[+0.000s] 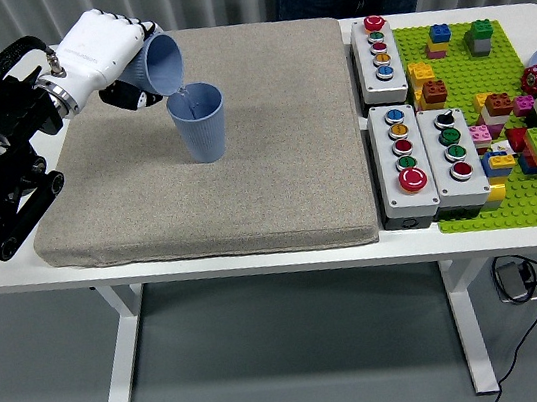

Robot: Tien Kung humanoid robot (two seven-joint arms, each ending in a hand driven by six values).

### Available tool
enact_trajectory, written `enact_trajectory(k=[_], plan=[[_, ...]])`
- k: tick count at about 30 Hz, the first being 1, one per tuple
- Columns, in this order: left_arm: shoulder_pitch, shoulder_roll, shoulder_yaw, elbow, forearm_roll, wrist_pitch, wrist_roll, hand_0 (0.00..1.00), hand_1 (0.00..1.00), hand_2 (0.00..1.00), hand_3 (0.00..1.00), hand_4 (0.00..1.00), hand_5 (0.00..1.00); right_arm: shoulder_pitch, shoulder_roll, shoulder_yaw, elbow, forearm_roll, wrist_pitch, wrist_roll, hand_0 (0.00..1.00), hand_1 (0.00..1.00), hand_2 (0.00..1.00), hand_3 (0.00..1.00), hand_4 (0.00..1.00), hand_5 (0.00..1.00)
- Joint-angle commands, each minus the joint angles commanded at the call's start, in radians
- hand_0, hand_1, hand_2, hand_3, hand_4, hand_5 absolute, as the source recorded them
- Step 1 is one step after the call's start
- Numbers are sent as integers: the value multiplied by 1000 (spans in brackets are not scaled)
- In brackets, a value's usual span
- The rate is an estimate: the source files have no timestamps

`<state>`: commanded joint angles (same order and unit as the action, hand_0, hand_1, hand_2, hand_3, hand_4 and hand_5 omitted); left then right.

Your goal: Pick cup pour cup place

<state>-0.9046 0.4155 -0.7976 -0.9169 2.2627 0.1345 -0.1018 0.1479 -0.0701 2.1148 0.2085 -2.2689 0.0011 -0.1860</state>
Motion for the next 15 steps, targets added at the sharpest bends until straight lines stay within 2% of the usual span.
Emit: enact_trajectory(k=[15], plan=[[-16, -2, 40, 15, 6, 10, 1, 411, 468, 508, 536, 702, 99, 3, 0, -4, 0, 0, -1, -1, 691, 660, 602, 601, 12, 300]])
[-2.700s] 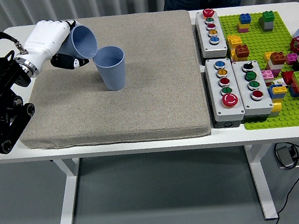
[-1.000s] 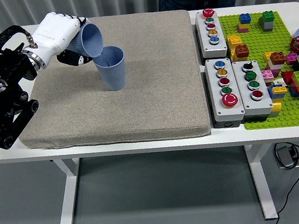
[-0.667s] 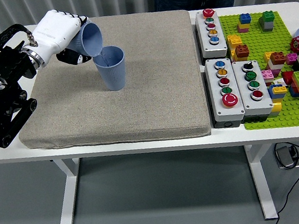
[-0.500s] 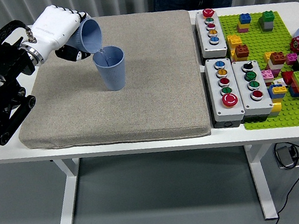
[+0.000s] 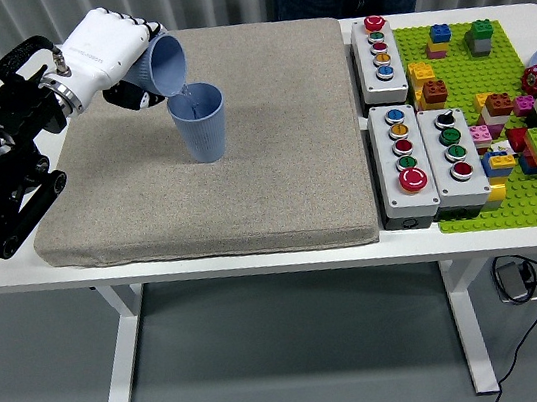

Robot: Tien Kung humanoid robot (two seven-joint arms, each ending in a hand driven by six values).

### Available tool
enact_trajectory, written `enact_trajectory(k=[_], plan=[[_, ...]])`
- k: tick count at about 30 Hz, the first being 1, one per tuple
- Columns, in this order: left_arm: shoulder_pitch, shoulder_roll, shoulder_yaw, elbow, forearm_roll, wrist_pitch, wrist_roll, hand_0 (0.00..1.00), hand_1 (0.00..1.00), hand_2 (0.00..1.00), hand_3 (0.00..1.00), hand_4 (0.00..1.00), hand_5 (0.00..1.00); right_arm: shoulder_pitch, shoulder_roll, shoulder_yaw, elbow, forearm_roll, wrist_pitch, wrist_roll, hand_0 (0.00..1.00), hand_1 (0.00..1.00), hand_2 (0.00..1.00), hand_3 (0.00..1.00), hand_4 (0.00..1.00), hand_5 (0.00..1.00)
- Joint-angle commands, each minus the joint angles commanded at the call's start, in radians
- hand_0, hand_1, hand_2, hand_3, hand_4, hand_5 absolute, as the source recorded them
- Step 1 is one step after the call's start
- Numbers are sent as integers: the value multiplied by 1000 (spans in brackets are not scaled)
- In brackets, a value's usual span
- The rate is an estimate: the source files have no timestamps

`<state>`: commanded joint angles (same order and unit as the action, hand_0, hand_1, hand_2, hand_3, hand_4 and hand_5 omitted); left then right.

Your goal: Pick cup pour cup place

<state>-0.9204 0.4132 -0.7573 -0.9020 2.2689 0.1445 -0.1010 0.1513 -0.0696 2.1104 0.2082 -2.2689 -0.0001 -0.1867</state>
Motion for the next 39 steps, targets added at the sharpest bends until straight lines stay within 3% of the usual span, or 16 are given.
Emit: enact_trajectory(k=[39], plan=[[-50, 41, 126, -17, 0, 21, 35, 414, 468, 508, 535, 706, 103, -8, 0, -5, 1, 0, -1, -6, 691, 660, 602, 601, 11, 294]])
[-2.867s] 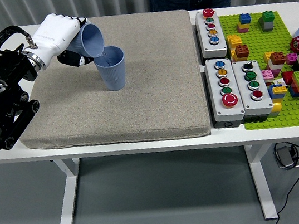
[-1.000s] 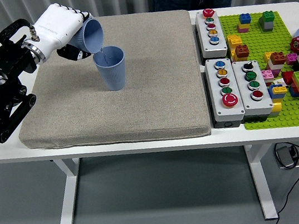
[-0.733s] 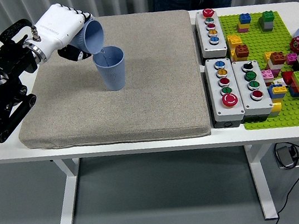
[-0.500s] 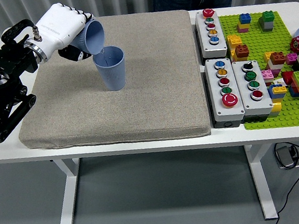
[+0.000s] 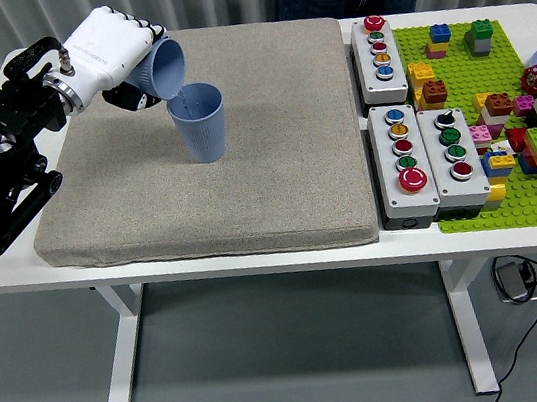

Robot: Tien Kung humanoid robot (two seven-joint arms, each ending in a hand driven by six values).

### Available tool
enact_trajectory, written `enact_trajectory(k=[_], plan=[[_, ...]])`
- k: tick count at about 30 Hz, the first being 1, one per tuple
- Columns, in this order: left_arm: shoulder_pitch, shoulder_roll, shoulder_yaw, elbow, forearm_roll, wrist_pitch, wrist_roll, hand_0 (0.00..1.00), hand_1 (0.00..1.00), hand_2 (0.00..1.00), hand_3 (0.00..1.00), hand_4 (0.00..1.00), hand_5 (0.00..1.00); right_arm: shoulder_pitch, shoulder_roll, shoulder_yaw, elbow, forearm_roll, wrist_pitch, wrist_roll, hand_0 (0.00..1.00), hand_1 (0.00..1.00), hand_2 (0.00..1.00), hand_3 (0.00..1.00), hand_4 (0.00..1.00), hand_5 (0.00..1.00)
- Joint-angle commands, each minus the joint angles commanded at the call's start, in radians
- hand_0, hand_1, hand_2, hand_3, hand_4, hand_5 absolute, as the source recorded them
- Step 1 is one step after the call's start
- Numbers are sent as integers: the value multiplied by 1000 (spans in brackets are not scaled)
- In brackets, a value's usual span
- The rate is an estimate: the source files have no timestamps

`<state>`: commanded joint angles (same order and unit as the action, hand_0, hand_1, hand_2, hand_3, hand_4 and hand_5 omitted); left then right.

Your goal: Pick cup pour cup place

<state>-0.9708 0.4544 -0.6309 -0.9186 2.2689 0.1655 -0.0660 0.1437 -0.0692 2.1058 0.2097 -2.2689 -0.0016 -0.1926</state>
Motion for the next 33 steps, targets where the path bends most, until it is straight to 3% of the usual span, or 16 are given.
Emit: enact_trajectory(k=[21, 33], plan=[[-10, 4, 15, -5, 0, 0, 3, 411, 467, 508, 535, 706, 102, 1, 0, -7, -1, 0, -2, -1, 691, 660, 602, 600, 9, 290], [11, 4, -28, -44, -14, -2, -6, 414, 468, 508, 534, 706, 103, 2, 1, -9, -1, 0, -2, -2, 690, 660, 603, 600, 8, 287]])
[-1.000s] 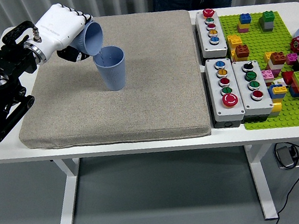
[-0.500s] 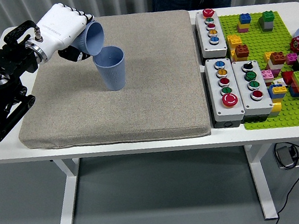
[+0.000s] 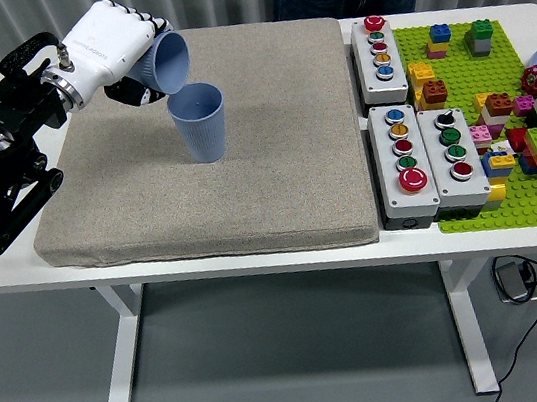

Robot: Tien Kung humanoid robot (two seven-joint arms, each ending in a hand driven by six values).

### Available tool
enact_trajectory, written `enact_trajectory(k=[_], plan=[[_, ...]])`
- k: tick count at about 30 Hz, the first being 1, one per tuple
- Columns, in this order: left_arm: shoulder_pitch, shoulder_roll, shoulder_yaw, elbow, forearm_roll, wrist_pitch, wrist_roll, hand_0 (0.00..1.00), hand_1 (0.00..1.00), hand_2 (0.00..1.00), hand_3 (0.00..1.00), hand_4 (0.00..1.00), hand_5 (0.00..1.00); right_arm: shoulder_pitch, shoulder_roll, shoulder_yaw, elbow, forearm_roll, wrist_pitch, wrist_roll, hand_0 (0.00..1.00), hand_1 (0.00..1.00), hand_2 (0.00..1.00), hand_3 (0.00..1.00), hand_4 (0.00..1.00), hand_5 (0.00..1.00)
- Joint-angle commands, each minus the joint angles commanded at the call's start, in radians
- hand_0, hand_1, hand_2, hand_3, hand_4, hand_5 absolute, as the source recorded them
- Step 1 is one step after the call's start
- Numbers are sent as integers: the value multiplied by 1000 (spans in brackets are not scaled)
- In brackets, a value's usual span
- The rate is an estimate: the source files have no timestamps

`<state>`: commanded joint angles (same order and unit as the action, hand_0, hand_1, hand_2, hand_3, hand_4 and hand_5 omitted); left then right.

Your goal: Pick cup pour cup place

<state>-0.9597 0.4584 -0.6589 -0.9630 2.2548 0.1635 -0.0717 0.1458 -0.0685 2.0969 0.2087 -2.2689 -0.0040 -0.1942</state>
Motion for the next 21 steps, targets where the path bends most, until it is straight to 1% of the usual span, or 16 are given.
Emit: enact_trajectory(k=[4, 5, 7, 8, 10, 11, 13, 14, 16, 18, 20, 21], plan=[[1, -1, -2, 1, -7, 1, -2, 418, 468, 507, 534, 706, 101, 0, 0, -1, 0, 0, 0, 0, 690, 660, 603, 600, 8, 288], [2, -2, -3, 5, -29, 2, -4, 418, 468, 507, 534, 706, 101, 1, 0, -1, 0, 0, 0, 0, 690, 660, 603, 600, 8, 288], [13, -4, -8, 24, -103, -4, -15, 418, 468, 507, 534, 706, 101, 1, 1, -5, 0, 0, -1, -1, 690, 660, 603, 600, 8, 288], [26, -9, -27, 37, -142, -8, -25, 418, 468, 507, 534, 706, 101, 1, 1, -6, -1, 0, -1, 0, 690, 660, 603, 600, 8, 288], [33, -11, -42, 45, -219, -10, -30, 422, 469, 507, 534, 704, 102, 2, 1, -6, -1, 0, -1, 0, 690, 660, 604, 600, 8, 288], [49, -18, -62, 53, -250, -10, -35, 422, 469, 507, 534, 704, 102, 1, 1, -8, -1, 0, -2, -1, 690, 660, 604, 600, 8, 288], [91, -31, -125, 62, -341, -9, -43, 422, 469, 507, 534, 704, 102, 0, 2, -10, -1, 0, -3, -1, 690, 660, 604, 600, 8, 288], [115, -35, -161, 59, -385, -11, -46, 422, 469, 507, 534, 704, 102, 0, 3, -9, -1, 0, -2, -1, 690, 660, 604, 600, 8, 288], [142, -40, -205, 48, -444, -10, -50, 429, 470, 507, 534, 704, 96, -1, 3, -6, -1, 0, -1, 0, 690, 660, 604, 600, 8, 286], [171, -46, -259, 32, -496, -10, -53, 429, 470, 507, 534, 704, 96, -3, 4, -3, -1, 0, -1, 0, 690, 660, 604, 600, 8, 286], [177, -48, -276, 30, -508, -10, -54, 429, 470, 507, 534, 704, 96, -4, 4, -3, -1, 0, 0, 0, 690, 660, 604, 600, 8, 286], [199, -51, -305, 11, -532, 4, -64, 432, 462, 496, 531, 705, 100, -6, 5, -1, -1, 0, 0, 0, 690, 660, 604, 600, 8, 289]])
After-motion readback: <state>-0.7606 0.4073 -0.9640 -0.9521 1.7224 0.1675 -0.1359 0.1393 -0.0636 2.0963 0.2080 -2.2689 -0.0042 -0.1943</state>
